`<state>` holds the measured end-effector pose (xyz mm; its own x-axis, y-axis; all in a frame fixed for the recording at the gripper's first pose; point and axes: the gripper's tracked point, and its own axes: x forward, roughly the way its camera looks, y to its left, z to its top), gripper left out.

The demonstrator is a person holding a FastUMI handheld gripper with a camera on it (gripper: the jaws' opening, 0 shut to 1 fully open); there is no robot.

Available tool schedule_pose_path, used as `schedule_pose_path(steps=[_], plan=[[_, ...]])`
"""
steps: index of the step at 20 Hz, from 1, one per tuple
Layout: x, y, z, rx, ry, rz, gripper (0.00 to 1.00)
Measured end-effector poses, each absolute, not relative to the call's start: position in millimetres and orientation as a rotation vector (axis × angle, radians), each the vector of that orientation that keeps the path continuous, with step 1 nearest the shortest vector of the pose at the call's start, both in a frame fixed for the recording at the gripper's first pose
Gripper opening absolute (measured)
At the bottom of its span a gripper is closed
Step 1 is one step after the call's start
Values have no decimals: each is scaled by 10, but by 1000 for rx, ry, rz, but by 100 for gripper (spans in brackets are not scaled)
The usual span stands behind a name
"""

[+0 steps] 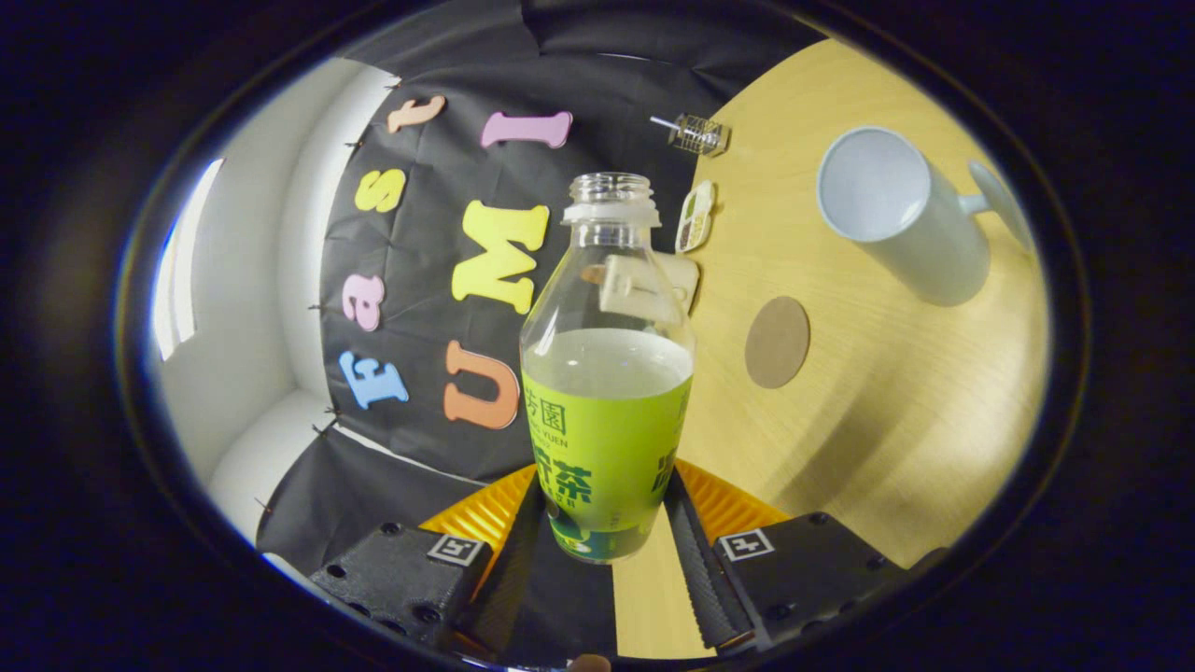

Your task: Take the bottle from table, then pour the juice into the cup, finally place the bottle on the coaster

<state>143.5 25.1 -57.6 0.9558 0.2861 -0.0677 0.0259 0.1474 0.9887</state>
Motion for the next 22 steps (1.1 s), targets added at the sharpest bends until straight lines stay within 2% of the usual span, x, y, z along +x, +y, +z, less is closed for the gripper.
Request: schedule_pose_path(steps=[22], plan=[[1624,-26,-274,1758,170,174,76]])
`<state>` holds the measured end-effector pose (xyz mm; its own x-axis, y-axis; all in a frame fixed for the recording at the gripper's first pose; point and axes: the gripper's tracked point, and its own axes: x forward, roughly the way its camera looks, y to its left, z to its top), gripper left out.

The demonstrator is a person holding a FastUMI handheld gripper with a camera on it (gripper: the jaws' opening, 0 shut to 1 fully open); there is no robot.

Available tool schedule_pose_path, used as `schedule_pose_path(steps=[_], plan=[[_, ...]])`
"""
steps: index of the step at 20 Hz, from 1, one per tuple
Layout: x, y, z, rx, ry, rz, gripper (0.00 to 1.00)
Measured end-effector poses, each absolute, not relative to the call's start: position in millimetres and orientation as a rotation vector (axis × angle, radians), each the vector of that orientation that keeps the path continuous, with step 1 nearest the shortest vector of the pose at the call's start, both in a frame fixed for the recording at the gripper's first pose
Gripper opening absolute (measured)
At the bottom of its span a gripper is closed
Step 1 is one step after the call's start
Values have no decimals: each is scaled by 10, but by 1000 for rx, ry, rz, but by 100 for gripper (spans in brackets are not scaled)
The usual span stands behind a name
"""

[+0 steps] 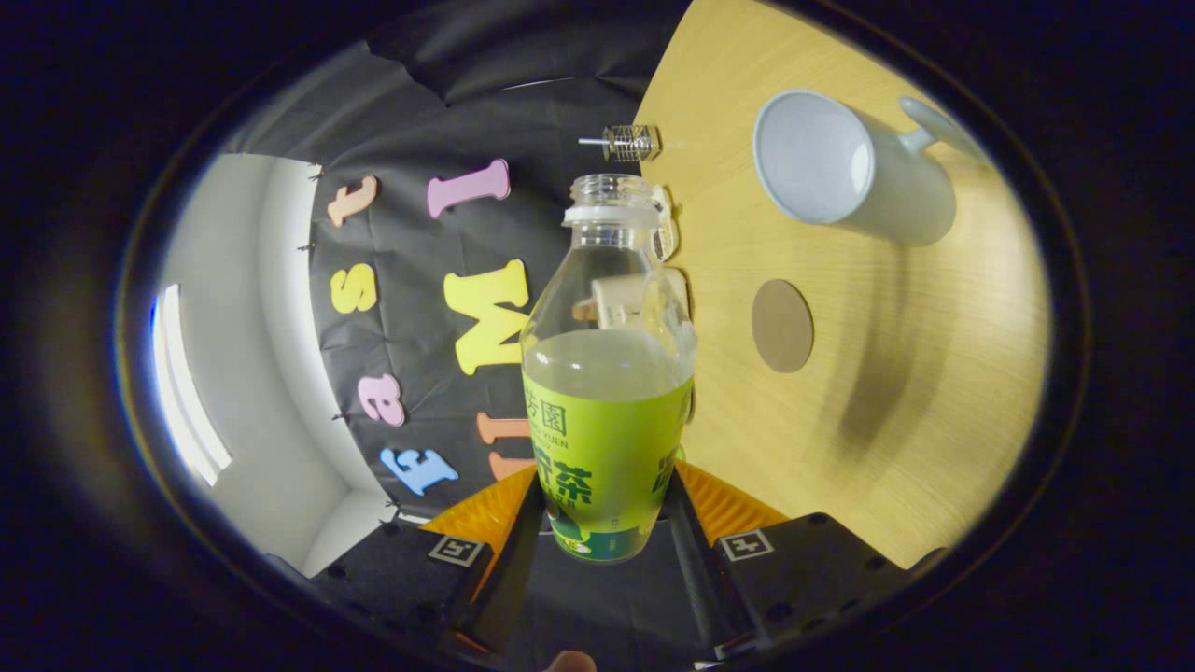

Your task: Take the bottle from table, then pour the juice into the cup, finally place the bottle on the coaster

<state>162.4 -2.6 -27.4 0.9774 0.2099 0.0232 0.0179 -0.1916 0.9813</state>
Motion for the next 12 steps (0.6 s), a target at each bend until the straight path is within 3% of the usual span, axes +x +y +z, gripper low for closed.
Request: schedule_pose_path(steps=[12], plan=[[1680,-57,-203,1849,134,187,76]])
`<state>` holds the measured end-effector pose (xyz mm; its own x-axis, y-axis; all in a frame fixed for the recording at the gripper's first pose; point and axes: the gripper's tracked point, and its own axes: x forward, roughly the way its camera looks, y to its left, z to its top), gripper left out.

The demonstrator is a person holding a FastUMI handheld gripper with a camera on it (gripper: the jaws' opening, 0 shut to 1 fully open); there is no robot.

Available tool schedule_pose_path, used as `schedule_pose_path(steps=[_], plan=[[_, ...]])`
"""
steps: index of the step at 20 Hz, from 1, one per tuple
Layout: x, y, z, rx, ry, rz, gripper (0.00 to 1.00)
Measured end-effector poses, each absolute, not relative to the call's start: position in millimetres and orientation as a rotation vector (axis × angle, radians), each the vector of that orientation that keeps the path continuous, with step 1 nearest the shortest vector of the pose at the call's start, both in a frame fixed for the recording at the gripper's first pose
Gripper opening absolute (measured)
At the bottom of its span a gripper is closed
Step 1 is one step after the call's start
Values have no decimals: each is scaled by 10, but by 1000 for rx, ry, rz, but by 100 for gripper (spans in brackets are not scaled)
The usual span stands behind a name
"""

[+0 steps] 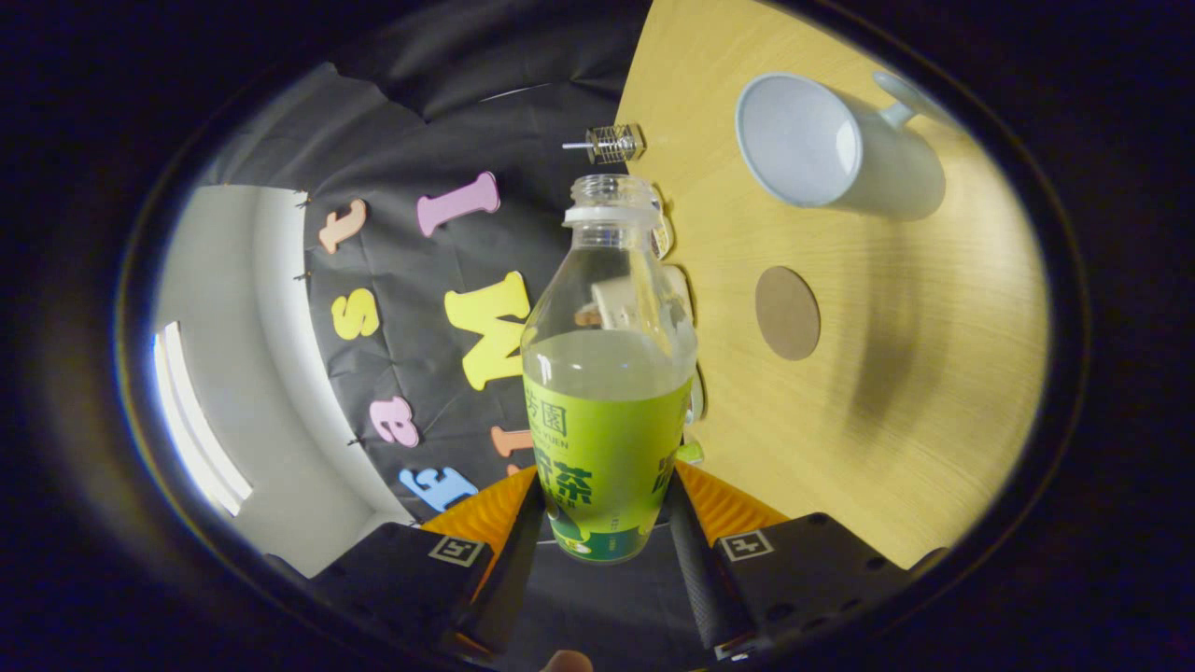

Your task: Take the bottle from table, then pour the juice into the cup, finally place the bottle on the coaster

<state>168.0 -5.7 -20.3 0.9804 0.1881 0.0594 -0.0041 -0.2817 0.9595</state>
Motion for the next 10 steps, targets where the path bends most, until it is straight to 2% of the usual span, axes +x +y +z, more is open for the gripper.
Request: schedule_pose_path(steps=[10], plan=[[1712,-128,-135,1926,111,195,76]])
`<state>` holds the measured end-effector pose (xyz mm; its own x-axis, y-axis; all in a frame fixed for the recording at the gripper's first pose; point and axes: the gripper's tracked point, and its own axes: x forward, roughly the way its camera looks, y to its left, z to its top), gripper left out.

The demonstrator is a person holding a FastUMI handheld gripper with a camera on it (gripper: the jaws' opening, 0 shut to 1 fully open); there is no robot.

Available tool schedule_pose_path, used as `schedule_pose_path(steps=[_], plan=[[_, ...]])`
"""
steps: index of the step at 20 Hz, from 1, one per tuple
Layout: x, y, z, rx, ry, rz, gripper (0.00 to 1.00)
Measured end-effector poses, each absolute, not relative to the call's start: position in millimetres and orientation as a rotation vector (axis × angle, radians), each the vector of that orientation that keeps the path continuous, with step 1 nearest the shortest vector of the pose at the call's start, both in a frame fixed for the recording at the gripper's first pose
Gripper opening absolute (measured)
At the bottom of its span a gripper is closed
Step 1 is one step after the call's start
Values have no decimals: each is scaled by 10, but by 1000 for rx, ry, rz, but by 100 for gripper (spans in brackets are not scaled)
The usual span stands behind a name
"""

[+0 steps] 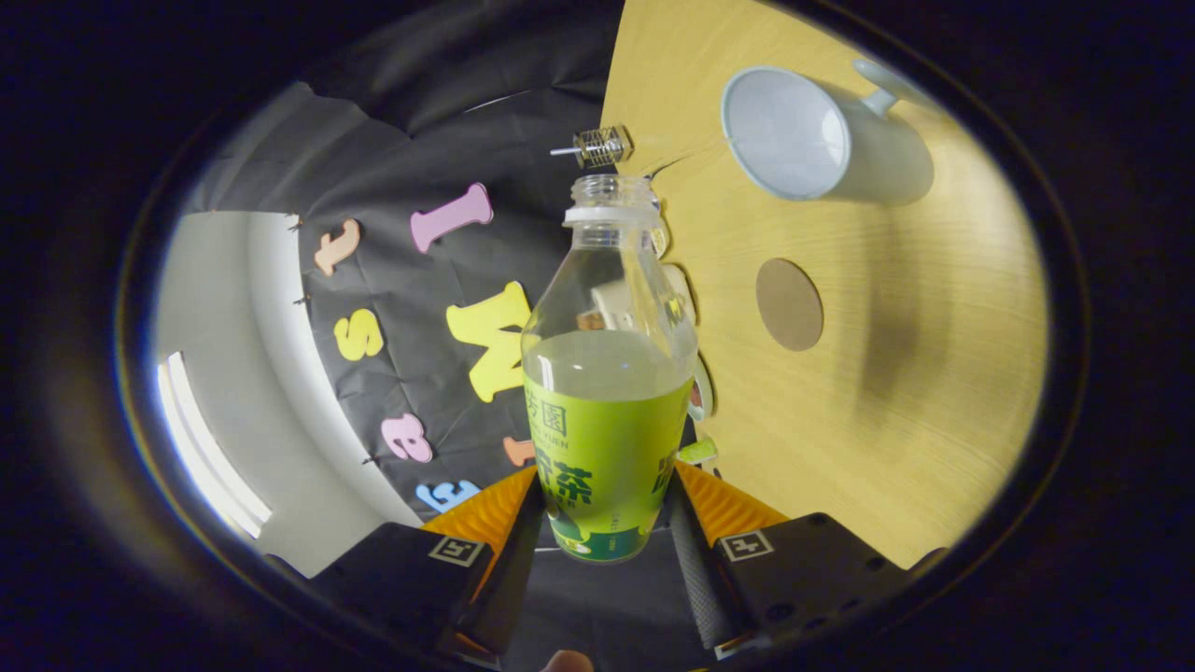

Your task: Take the bottle from table, then pour the juice into the cup, finally place the bottle on the coaster

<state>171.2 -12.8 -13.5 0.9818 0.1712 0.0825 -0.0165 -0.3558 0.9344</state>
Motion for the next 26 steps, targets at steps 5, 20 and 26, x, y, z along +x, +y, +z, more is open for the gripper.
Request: schedule_pose_path(steps=[5,20,26], plan=[[1719,-155,-105,1947,99,197,76],[1731,-159,94,2002,77,223,76],[1759,-223,191,2035,57,228,76]])
